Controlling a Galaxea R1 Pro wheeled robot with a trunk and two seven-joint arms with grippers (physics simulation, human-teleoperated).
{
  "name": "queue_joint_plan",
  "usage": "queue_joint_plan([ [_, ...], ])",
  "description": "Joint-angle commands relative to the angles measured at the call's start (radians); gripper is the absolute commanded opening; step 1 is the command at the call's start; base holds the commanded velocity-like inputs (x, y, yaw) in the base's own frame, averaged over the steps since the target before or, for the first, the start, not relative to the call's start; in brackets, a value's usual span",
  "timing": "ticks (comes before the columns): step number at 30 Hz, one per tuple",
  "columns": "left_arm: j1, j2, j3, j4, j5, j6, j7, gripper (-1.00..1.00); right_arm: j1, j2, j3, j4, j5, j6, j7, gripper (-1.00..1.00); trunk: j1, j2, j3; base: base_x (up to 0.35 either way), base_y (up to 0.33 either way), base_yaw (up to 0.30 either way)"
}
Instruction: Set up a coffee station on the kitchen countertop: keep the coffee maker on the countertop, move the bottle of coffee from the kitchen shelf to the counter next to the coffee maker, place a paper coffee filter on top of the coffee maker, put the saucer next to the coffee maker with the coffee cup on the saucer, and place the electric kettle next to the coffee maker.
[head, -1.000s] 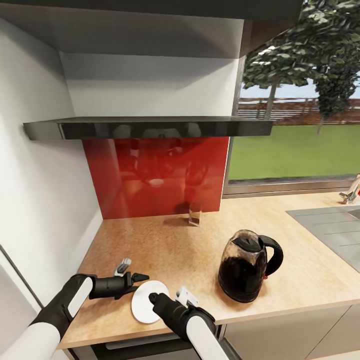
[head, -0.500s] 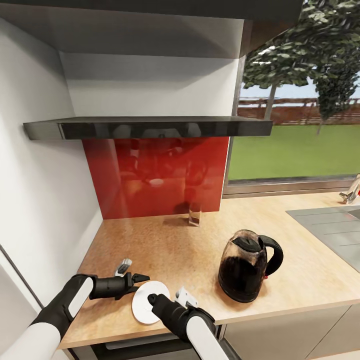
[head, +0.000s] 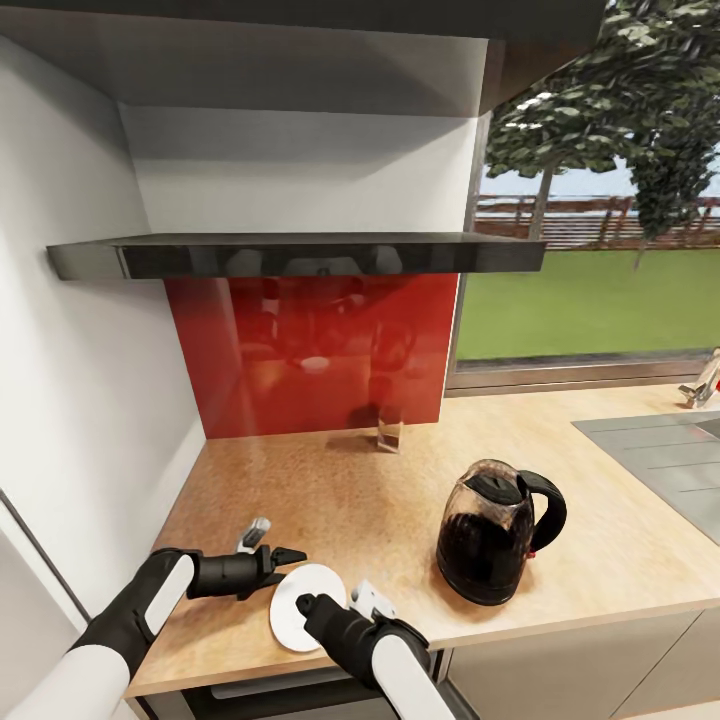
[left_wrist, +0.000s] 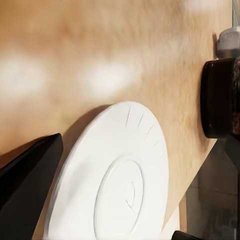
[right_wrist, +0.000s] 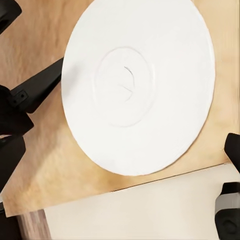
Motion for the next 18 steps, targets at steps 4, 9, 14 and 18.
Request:
queue_joint_plan([
  [4,-0.001,0.001,-0.004,0.000,-0.008,0.002,0.000,1.00,-0.001,0.000,0.000,0.015,-0.004,0.003,-0.006,1.00,0.001,-0.002,-0.003,0.000,0.000,0.000],
  [9,-0.001,0.000,-0.004,0.000,-0.008,0.002,0.000,1.00,-0.001,0.000,0.000,0.021,-0.004,0.003,-0.006,1.00,0.001,-0.002,-0.003,0.000,0.000,0.000],
  [14,-0.001,0.000,-0.004,0.000,-0.008,0.002,0.000,1.00,-0.001,0.000,0.000,0.023,-0.004,0.002,-0.006,1.00,0.001,-0.002,-0.003,0.000,0.000,0.000],
  [18,-0.001,0.000,-0.004,0.000,-0.007,0.002,-0.001,1.00,-0.001,0.000,0.000,0.024,-0.004,0.002,-0.006,1.00,0.001,-0.002,-0.003,0.000,0.000,0.000],
])
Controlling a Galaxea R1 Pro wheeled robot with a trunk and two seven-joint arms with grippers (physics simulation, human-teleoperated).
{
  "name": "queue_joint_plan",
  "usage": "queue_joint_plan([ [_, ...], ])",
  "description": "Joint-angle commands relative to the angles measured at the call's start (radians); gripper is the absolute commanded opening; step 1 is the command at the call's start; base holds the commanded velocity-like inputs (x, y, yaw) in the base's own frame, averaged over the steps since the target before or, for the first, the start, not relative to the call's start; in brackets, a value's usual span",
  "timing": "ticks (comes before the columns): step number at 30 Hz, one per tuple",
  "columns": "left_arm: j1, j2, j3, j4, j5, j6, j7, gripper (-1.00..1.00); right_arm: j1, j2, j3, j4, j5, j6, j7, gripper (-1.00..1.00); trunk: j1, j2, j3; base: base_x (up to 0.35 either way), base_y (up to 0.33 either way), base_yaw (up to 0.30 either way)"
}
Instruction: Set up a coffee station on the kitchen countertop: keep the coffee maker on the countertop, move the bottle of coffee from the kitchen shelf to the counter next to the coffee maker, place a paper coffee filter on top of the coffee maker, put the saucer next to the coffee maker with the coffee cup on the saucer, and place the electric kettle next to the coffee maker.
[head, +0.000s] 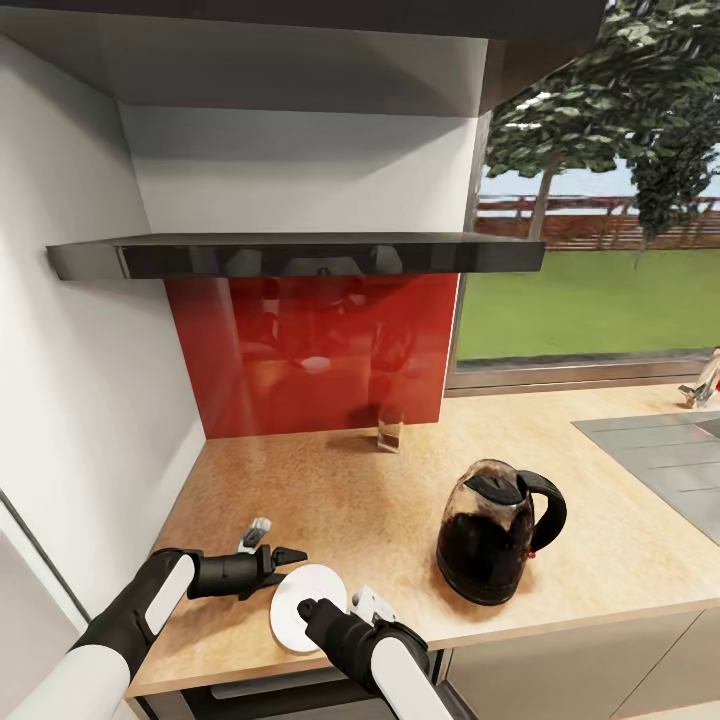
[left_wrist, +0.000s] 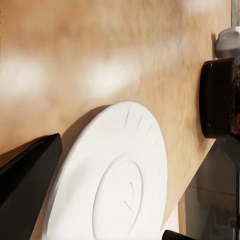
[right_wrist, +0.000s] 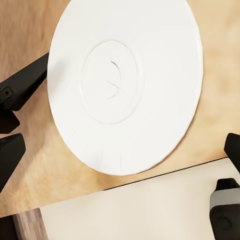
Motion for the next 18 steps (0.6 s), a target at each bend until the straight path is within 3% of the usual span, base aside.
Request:
queue_joint_plan([
  [1,-0.001,0.001,-0.004,0.000,-0.010,0.000,0.001,1.00,-0.001,0.000,0.000,-0.001,-0.004,0.003,-0.006,1.00,0.001,-0.002,-0.003,0.000,0.000,0.000],
  [18,0.000,-0.018,-0.013,0.001,-0.010,0.000,0.000,1.00,-0.001,0.000,0.000,0.005,-0.004,0.003,-0.006,1.00,0.001,-0.002,-0.003,0.000,0.000,0.000],
])
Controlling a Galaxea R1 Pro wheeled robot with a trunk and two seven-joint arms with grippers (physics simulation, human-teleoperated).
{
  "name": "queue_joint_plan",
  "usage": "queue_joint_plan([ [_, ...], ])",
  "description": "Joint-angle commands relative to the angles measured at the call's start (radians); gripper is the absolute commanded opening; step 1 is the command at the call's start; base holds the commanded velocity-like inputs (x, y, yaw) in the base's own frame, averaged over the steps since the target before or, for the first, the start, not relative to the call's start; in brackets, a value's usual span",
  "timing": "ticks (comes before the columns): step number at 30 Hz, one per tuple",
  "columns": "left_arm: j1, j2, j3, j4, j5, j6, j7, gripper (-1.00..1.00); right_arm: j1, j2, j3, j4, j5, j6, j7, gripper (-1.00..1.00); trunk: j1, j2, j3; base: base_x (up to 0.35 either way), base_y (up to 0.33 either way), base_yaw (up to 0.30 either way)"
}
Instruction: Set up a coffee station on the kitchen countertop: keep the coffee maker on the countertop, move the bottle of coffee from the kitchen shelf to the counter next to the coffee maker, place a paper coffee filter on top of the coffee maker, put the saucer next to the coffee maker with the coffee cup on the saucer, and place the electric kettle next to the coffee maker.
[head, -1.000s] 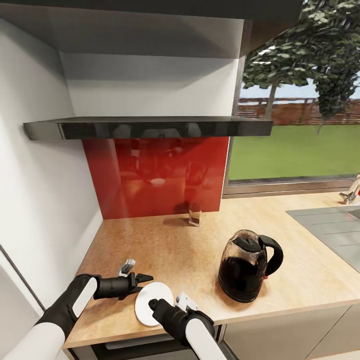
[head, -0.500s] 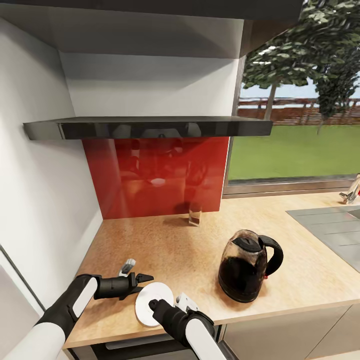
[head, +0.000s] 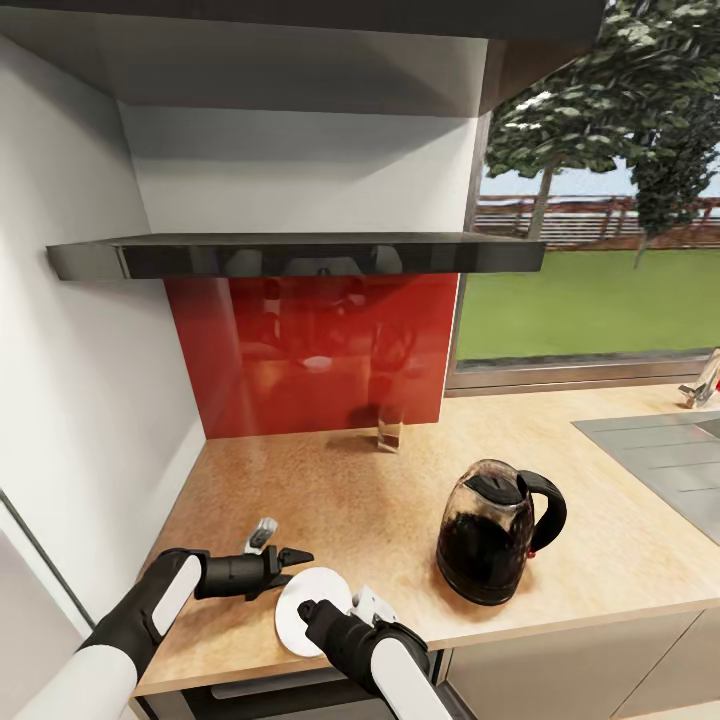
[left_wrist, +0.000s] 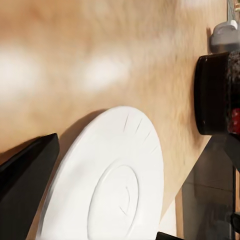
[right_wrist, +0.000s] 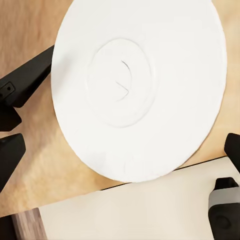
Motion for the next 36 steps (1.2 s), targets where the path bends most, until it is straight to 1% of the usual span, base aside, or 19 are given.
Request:
queue_joint_plan([
  [1,0.000,0.001,-0.005,0.000,-0.011,0.002,0.001,1.00,-0.001,0.000,0.000,-0.001,-0.004,0.003,-0.006,1.00,0.001,-0.002,-0.003,0.000,0.000,0.000],
  [8,0.000,-0.001,-0.008,0.001,-0.010,0.002,0.001,1.00,-0.001,0.000,0.000,-0.001,-0.004,0.003,-0.006,1.00,0.001,-0.002,-0.003,0.000,0.000,0.000],
  [12,0.000,-0.012,-0.009,0.001,-0.011,0.002,0.001,1.00,-0.002,0.000,0.000,0.000,-0.004,0.003,-0.006,1.00,0.001,-0.002,-0.003,0.000,0.000,0.000],
  [16,0.000,-0.017,-0.010,0.001,-0.011,0.002,0.001,1.00,-0.001,0.000,0.000,-0.001,-0.004,0.003,-0.006,1.00,0.001,-0.002,-0.003,0.000,0.000,0.000],
  [36,0.000,-0.019,-0.010,0.001,-0.011,0.002,0.001,1.00,-0.001,0.000,-0.001,-0.003,-0.004,0.003,-0.006,1.00,0.001,-0.002,-0.003,0.000,0.000,0.000],
])
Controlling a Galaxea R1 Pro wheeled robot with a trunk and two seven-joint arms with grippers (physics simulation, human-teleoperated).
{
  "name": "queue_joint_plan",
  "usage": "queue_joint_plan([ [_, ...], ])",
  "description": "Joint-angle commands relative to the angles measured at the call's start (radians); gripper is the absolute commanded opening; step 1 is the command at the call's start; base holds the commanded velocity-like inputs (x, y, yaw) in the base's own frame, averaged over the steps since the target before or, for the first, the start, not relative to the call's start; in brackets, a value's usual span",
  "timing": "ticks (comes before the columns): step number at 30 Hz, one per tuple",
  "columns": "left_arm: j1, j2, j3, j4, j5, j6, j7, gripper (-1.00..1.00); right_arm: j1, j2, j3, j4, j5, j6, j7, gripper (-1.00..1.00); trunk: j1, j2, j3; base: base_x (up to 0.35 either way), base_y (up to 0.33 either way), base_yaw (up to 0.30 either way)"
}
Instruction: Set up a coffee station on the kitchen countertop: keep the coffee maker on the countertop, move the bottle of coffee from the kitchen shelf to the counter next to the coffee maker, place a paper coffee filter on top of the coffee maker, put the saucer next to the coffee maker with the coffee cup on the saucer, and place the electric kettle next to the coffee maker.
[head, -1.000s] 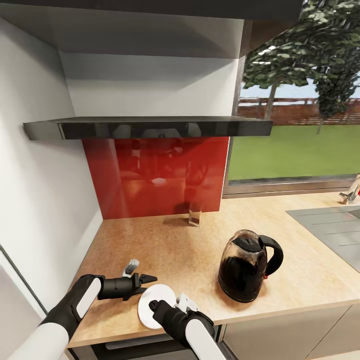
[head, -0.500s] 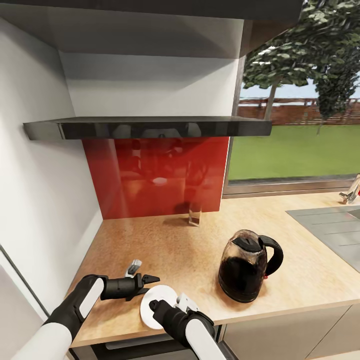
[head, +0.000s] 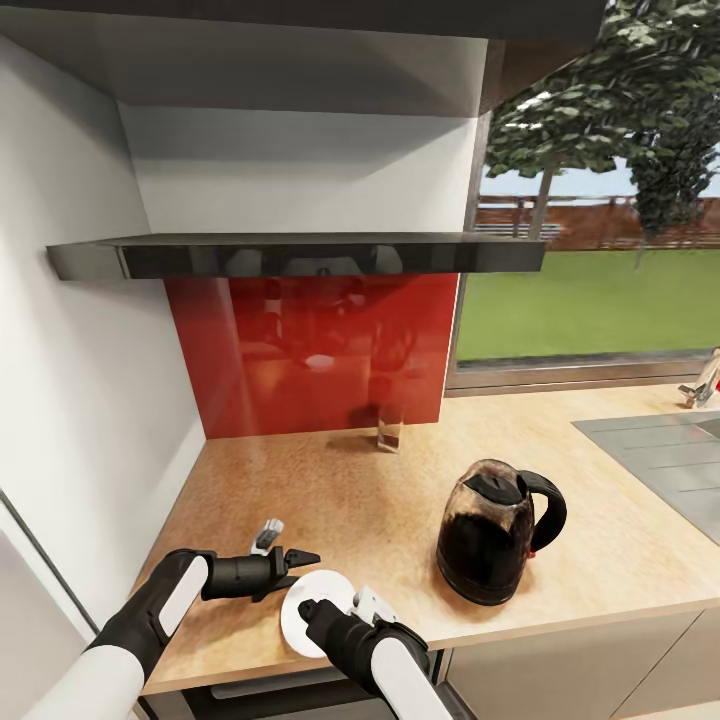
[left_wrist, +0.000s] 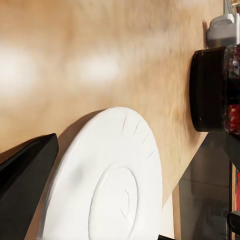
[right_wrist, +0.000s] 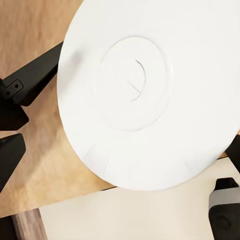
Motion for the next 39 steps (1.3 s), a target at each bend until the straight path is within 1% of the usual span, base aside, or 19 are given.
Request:
queue_joint_plan([
  [1,0.000,0.001,-0.004,0.000,-0.010,0.001,0.000,1.00,-0.001,0.000,0.000,-0.001,-0.004,0.003,-0.006,1.00,0.001,-0.002,-0.003,0.000,0.000,0.000],
  [12,0.000,0.002,-0.004,-0.001,-0.010,0.003,0.000,1.00,-0.001,0.000,-0.001,-0.002,-0.004,0.003,-0.006,1.00,0.001,-0.002,-0.003,0.000,0.000,0.000],
  [24,0.000,0.002,-0.003,0.001,-0.001,0.005,-0.003,1.00,-0.001,0.000,-0.001,-0.003,-0.004,0.003,-0.007,1.00,0.001,-0.002,-0.003,0.000,0.000,0.000],
  [30,0.000,0.002,-0.003,0.001,0.001,0.058,-0.006,1.00,-0.001,0.000,-0.001,-0.003,-0.004,0.003,-0.006,1.00,0.001,-0.002,-0.003,0.000,0.000,0.000],
  [39,0.000,0.001,-0.002,0.001,0.003,0.072,-0.008,1.00,-0.001,0.000,-0.001,-0.003,-0.005,0.003,-0.006,1.00,0.001,-0.002,-0.003,0.000,0.000,0.000],
])
